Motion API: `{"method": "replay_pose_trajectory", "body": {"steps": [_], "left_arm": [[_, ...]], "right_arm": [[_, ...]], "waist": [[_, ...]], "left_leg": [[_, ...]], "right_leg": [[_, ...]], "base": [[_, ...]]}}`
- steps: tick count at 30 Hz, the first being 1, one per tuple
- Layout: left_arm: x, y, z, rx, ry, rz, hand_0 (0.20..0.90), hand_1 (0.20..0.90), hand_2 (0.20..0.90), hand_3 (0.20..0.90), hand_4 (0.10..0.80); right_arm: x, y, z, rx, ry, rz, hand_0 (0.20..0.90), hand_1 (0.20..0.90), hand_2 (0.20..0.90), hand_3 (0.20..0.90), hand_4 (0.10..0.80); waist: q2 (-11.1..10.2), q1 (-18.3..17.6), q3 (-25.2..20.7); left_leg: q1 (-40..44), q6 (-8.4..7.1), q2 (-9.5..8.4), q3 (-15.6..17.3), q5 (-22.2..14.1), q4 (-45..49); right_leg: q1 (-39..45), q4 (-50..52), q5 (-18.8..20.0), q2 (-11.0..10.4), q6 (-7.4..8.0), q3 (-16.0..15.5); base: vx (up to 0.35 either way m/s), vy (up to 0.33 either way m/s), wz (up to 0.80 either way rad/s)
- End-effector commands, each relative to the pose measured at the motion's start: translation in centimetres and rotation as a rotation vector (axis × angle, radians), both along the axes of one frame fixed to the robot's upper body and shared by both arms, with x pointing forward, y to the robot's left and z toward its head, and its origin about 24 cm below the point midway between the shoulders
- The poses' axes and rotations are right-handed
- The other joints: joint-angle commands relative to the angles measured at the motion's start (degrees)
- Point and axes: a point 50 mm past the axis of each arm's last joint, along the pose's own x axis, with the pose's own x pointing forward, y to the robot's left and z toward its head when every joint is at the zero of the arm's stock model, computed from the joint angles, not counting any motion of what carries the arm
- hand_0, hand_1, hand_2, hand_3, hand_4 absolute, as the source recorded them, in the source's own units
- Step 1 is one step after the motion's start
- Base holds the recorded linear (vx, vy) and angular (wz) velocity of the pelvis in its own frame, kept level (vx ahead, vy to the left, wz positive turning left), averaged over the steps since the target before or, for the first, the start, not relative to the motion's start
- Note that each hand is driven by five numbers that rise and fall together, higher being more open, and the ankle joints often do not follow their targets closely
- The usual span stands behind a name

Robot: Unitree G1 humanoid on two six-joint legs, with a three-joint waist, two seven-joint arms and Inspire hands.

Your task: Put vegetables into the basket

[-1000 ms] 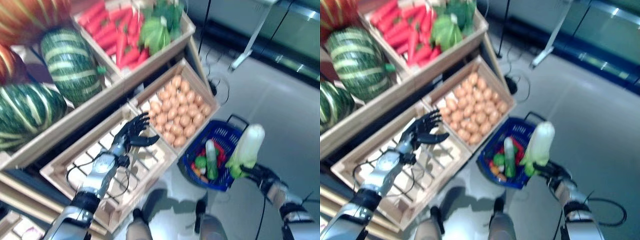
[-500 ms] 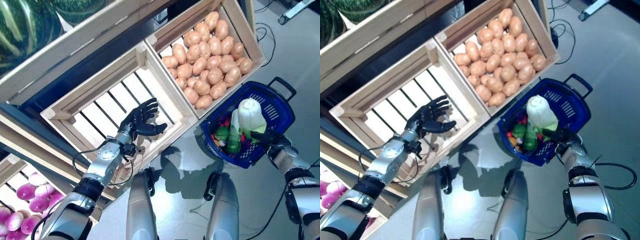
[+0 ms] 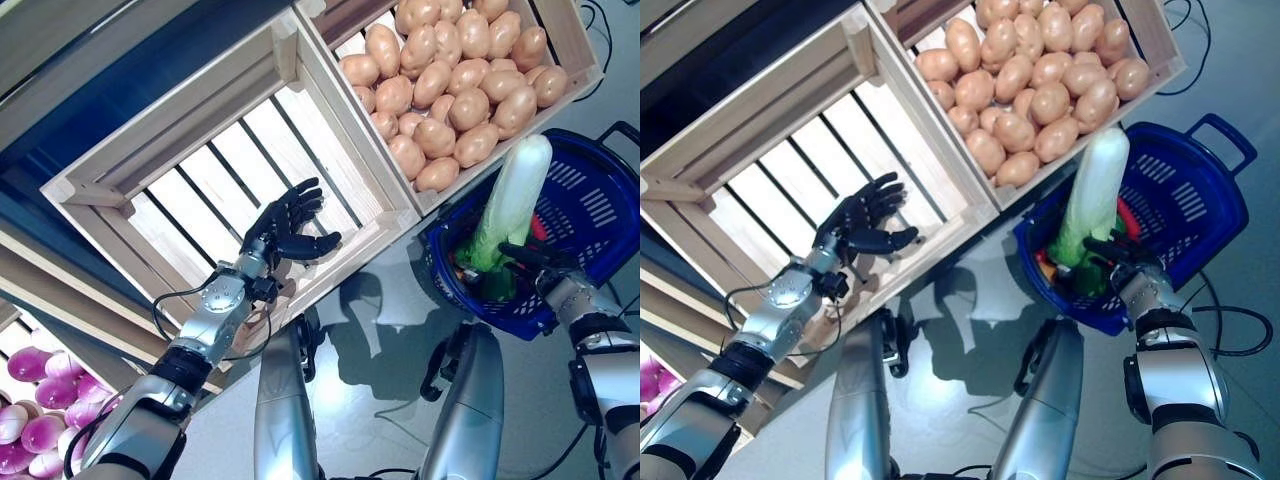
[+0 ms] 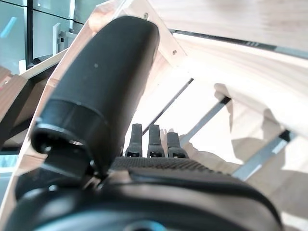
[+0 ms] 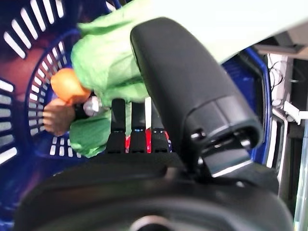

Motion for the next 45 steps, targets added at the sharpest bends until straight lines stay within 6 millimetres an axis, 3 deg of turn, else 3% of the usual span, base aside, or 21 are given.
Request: {"method": "replay_pose_trajectory", "body": {"steps": [1, 10, 17, 18, 23, 28, 32, 33, 36, 40, 45], "left_arm": [[0.1, -1.1, 5.3, -0.088, -0.256, -0.070, 0.900, 0.900, 0.900, 0.900, 0.800], [0.1, -1.1, 4.5, -0.080, -0.218, -0.085, 0.900, 0.900, 0.900, 0.900, 0.800], [0.0, -0.6, 3.7, -0.082, -0.181, -0.056, 0.900, 0.900, 0.900, 0.900, 0.800], [0.0, -0.6, 3.6, -0.078, -0.173, -0.048, 0.900, 0.900, 0.900, 0.900, 0.800], [-0.2, 0.1, 2.2, -0.057, -0.136, -0.032, 0.900, 0.900, 0.900, 0.900, 0.800], [-0.9, 1.0, -0.6, -0.121, -0.031, 0.018, 0.900, 0.900, 0.900, 0.900, 0.800], [-2.6, 1.4, -4.0, -0.160, 0.053, 0.058, 0.900, 0.900, 0.900, 0.900, 0.800], [-2.7, 1.5, -4.1, -0.159, 0.055, 0.058, 0.900, 0.900, 0.900, 0.900, 0.800], [-4.7, 1.3, -6.9, -0.183, 0.145, 0.073, 0.900, 0.900, 0.900, 0.900, 0.800], [-6.6, 1.3, -9.4, -0.180, 0.229, 0.099, 0.900, 0.900, 0.900, 0.900, 0.800], [-8.4, 1.2, -10.9, -0.202, 0.265, 0.124, 0.900, 0.900, 0.900, 0.900, 0.800]], "right_arm": [[-1.9, -2.6, -0.4, 0.109, 0.008, -0.219, 0.900, 0.900, 0.900, 0.900, 0.800], [-4.3, -2.3, -4.6, 0.298, 0.114, -0.282, 0.900, 0.900, 0.900, 0.900, 0.800], [-5.4, -2.6, -5.9, 0.222, 0.141, -0.282, 0.900, 0.900, 0.900, 0.900, 0.800], [-5.2, -2.5, -5.9, 0.211, 0.124, -0.275, 0.900, 0.900, 0.900, 0.900, 0.800], [-4.3, -1.1, -6.1, 0.109, 0.095, -0.193, 0.900, 0.900, 0.900, 0.900, 0.800], [-3.4, 2.2, -7.1, 0.060, 0.011, -0.152, 0.900, 0.900, 0.900, 0.900, 0.800], [-5.1, 5.2, -10.0, 0.103, 0.002, -0.149, 0.900, 0.900, 0.900, 0.900, 0.800], [-5.1, 5.3, -10.1, 0.103, 0.004, -0.149, 0.900, 0.900, 0.900, 0.900, 0.800], [-6.8, 8.0, -11.8, 0.139, -0.004, -0.101, 0.900, 0.900, 0.900, 0.900, 0.800], [-8.8, 10.6, -13.3, 0.225, -0.014, -0.051, 0.900, 0.900, 0.900, 0.900, 0.800], [-9.8, 13.8, -12.8, 0.236, -0.082, 0.046, 0.900, 0.900, 0.900, 0.900, 0.800]], "waist": [[0.2, 0.2, -5.4], [0.0, -0.3, -6.8], [-0.4, -0.5, -8.2], [-0.6, -0.6, -8.3], [-1.4, -0.1, -9.4], [-2.9, 0.1, -11.3], [-3.5, 0.0, -14.3], [-3.6, -0.1, -14.2], [-3.9, 0.1, -18.0], [-4.1, -0.4, -22.0], [-4.2, -1.4, -25.0]], "left_leg": [[3.0, 0.22, 0.29, 2.0, -8.3, 2.2], [4.8, 0.37, 0.61, 2.2, -7.2, -0.3], [11.0, 0.62, 1.83, 3.4, -4.2, -8.1], [11.9, 1.06, 1.96, 3.8, -1.7, -10.8], [18.2, 1.11, 2.55, 5.0, 2.4, -20.6], [26.7, 1.45, 3.10, 7.3, 8.4, -34.2], [36.0, 1.22, 2.80, 9.4, 14.3, -46.5], [36.4, 1.21, 2.78, 9.5, 14.4, -47.0], [44.9, 0.88, 0.99, 12.2, 19.9, -59.2], [53.3, 0.32, -0.84, 13.9, 24.5, -71.9], [59.7, -0.32, -1.98, 15.3, 27.7, -81.3]], "right_leg": [[-0.7, 0.9, 1.5, 1.6, -3.01, -0.6], [1.2, -2.1, 2.5, 2.4, -2.69, -0.9], [7.7, -11.0, 5.3, 3.8, -2.14, -1.3], [8.7, -13.7, 7.5, 4.0, -2.63, -1.5], [15.0, -22.6, 11.1, 4.4, -2.50, -2.5], [23.4, -33.8, 16.1, 5.1, -2.08, -4.7], [33.5, -47.6, 21.1, 6.9, -1.62, -7.2], [34.0, -47.9, 21.2, 6.9, -1.62, -7.3], [43.0, -61.9, 25.9, 9.4, -0.63, -10.2], [52.0, -74.9, 29.6, 12.6, 0.59, -10.8], [57.8, -83.9, 33.3, 13.6, 1.35, -11.1]], "base": [[0.000, 0.000, 0.00], [0.012, -0.005, -0.01], [0.037, 0.008, -0.05], [-0.022, 0.017, -0.10], [0.040, 0.019, -0.11], [0.053, 0.017, -0.12], [0.162, -0.027, -0.09], [0.201, -0.021, -0.02], [0.229, 0.000, -0.07], [0.220, 0.037, -0.08], [0.105, 0.034, -0.11]]}}
